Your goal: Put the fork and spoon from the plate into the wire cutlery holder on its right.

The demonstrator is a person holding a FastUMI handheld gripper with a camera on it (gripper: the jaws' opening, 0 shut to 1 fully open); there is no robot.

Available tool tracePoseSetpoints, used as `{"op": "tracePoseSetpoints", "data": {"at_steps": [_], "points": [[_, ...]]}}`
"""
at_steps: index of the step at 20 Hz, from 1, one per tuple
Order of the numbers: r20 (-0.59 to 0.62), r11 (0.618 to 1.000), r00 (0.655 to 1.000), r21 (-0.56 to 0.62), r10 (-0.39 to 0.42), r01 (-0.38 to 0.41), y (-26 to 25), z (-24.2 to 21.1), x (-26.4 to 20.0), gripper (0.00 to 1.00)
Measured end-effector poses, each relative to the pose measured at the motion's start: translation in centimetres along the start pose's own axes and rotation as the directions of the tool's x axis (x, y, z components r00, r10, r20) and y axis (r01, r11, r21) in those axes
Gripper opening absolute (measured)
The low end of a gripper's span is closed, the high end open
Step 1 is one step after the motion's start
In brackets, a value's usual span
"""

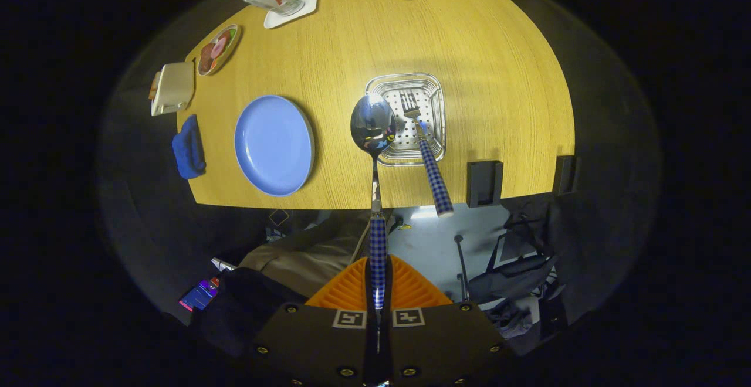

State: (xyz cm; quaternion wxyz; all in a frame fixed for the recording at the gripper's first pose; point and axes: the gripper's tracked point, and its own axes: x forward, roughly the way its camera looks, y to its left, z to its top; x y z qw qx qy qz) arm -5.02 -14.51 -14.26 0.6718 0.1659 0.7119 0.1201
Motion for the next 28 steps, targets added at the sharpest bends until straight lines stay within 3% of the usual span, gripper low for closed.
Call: {"op": "tracePoseSetpoints", "data": {"at_steps": [5,8,17,28], "points": [[-0.071,0.998,0.997,0.061,0.023,-0.019,-0.5,0.7,0.5,0.02],[-0.112,0.992,0.99,0.109,0.083,-0.07,0.6,1.1,1.2,0.02],[-0.186,0.994,0.982,0.105,0.039,-0.019,-0.1,2.9,2.0,0.02],[-0.278,0.993,0.956,0.036,-0.096,0.11,-1.0,4.3,1.7,0.04]]}}
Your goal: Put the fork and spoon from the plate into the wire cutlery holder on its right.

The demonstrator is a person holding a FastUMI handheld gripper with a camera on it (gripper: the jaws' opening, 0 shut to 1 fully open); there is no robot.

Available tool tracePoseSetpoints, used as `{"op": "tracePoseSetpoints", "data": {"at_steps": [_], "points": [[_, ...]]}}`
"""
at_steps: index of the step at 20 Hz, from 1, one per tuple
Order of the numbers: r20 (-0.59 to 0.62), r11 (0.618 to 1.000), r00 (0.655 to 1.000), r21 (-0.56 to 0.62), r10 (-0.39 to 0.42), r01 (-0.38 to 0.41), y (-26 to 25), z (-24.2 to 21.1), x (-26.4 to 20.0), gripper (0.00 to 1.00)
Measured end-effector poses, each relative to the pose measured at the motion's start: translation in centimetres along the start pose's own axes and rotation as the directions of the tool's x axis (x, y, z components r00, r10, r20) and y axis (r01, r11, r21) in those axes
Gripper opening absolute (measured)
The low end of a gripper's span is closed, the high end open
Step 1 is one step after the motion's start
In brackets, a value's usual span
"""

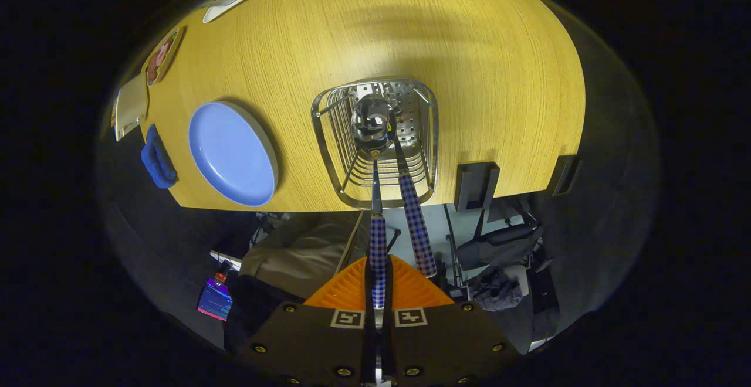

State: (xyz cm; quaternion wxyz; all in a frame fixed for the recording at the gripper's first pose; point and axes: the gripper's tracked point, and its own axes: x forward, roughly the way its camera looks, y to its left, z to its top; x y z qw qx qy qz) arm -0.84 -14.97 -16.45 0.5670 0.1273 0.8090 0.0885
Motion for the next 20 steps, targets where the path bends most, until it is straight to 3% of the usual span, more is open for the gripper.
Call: {"op": "tracePoseSetpoints", "data": {"at_steps": [7,14,17,20], "points": [[-0.049,0.999,0.998,-0.023,-0.045,0.044,0.1,1.0,0.4,0.04],[0.029,0.992,0.994,-0.065,-0.104,0.106,-1.0,2.1,-1.0,0.17],[0.179,0.99,0.979,-0.076,-0.102,0.117,-1.2,2.1,-2.8,0.22],[0.438,0.986,0.896,-0.103,-0.076,0.133,-0.5,1.7,-5.3,0.23]]}}
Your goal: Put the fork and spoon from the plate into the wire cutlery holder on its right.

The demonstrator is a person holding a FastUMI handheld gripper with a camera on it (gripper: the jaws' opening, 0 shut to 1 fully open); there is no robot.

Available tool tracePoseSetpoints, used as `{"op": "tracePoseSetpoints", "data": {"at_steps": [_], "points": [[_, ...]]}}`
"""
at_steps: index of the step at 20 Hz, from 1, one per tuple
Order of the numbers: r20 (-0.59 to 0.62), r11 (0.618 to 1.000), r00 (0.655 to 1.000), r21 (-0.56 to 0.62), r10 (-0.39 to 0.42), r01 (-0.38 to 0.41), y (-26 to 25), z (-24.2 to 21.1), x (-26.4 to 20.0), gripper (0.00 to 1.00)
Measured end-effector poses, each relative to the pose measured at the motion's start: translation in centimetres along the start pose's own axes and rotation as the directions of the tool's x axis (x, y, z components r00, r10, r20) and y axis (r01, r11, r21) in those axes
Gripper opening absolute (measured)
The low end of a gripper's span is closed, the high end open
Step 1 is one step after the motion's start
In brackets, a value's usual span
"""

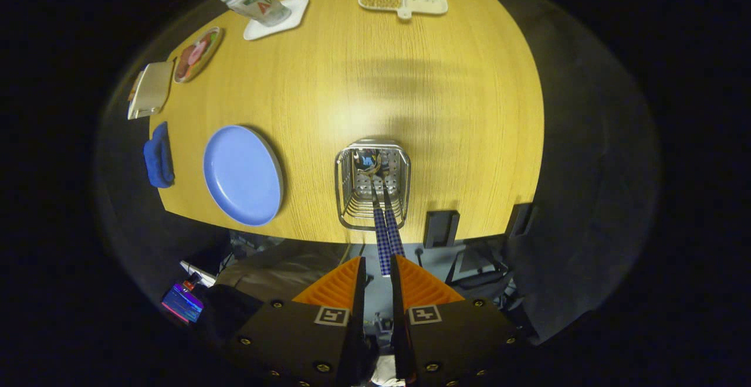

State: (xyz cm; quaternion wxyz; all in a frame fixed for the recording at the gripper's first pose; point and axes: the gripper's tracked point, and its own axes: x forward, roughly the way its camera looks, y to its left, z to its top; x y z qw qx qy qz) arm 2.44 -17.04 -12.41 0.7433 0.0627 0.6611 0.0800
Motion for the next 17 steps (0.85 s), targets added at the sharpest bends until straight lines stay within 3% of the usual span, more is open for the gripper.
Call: {"op": "tracePoseSetpoints", "data": {"at_steps": [2,3,4,6,8,10,12,14,17], "points": [[0.228,1.0,0.974,-0.026,0.014,-0.008,1.3,1.0,-2.6,0.22],[0.343,0.999,0.939,-0.047,0.029,-0.013,2.6,1.1,-2.7,0.23],[0.455,0.998,0.89,-0.066,0.036,-0.007,3.6,1.5,-4.0,0.43],[0.647,0.998,0.761,-0.07,0.044,0.001,5.5,2.3,-6.7,0.48],[0.797,0.998,0.601,-0.062,0.053,-0.006,7.9,2.8,-9.5,0.48],[0.895,0.998,0.444,-0.06,0.041,0.029,9.2,2.7,-12.1,0.48],[0.951,0.995,0.307,-0.058,0.029,0.086,10.5,1.7,-15.0,0.48],[0.979,0.989,0.205,-0.051,0.022,0.137,12.0,0.6,-17.1,0.48],[0.996,0.988,0.073,-0.059,0.049,0.144,14.3,-0.3,-19.2,0.48]]}}
